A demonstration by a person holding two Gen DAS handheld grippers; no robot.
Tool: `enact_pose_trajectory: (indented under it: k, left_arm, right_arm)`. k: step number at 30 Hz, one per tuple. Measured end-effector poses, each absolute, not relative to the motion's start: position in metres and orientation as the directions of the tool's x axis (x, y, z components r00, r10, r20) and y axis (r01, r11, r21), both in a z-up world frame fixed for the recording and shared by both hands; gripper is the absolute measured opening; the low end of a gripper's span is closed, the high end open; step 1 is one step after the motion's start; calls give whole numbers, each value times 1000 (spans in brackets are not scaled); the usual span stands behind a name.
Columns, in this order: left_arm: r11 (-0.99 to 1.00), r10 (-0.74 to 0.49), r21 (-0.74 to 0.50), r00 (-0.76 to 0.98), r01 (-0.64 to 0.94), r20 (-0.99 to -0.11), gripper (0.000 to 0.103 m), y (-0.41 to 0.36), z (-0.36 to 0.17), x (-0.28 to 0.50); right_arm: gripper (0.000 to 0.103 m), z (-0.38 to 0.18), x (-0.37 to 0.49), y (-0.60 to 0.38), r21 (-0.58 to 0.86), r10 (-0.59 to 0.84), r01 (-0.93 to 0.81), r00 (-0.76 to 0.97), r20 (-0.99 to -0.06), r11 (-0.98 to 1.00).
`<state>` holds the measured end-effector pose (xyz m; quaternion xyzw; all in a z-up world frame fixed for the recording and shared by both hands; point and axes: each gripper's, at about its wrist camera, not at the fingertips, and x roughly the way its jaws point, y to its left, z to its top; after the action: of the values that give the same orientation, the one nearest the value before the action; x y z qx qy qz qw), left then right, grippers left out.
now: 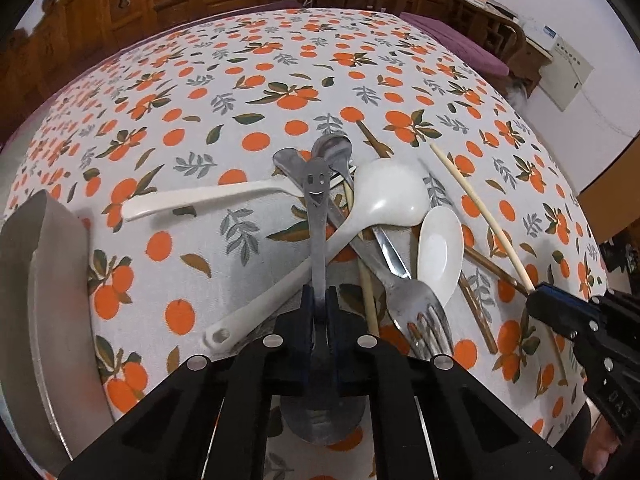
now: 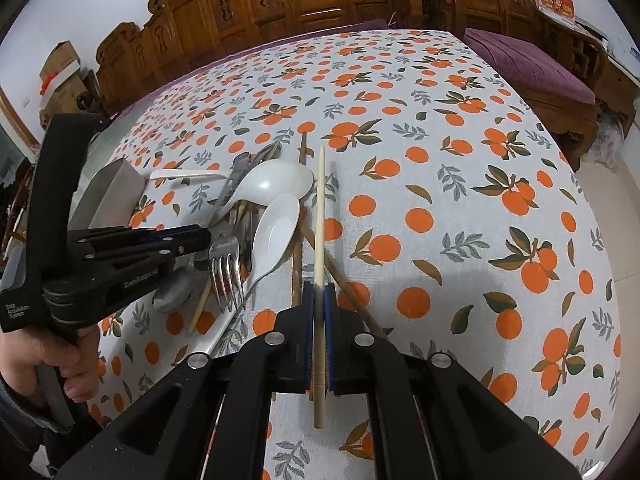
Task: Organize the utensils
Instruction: 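Carry the steel spoon into the grey tray and open the left tool while the right tool holds the chopstick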
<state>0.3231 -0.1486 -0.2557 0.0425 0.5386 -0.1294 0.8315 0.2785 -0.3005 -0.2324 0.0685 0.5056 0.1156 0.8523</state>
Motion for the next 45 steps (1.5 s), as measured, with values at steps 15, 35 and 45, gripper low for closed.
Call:
enact_pose_trajectory:
  k: [15,35,45]
  left_arm:
    - [949,-206,-81,410,303,-888,5,-142,-228,303]
    - [901,-294,-85,456,425,-840,5,-126,-155,244]
    - [924,-270,-56,543,377,-795,5,-69,-108,232]
  right_arm:
    - [6,-226,277,-296,221,258,-134,461,-849,966]
    - [6,-162,267,-281,127,224,-202,583,-781,971]
    - [6,-131,279,-233,104,249,-261,619,-745,960]
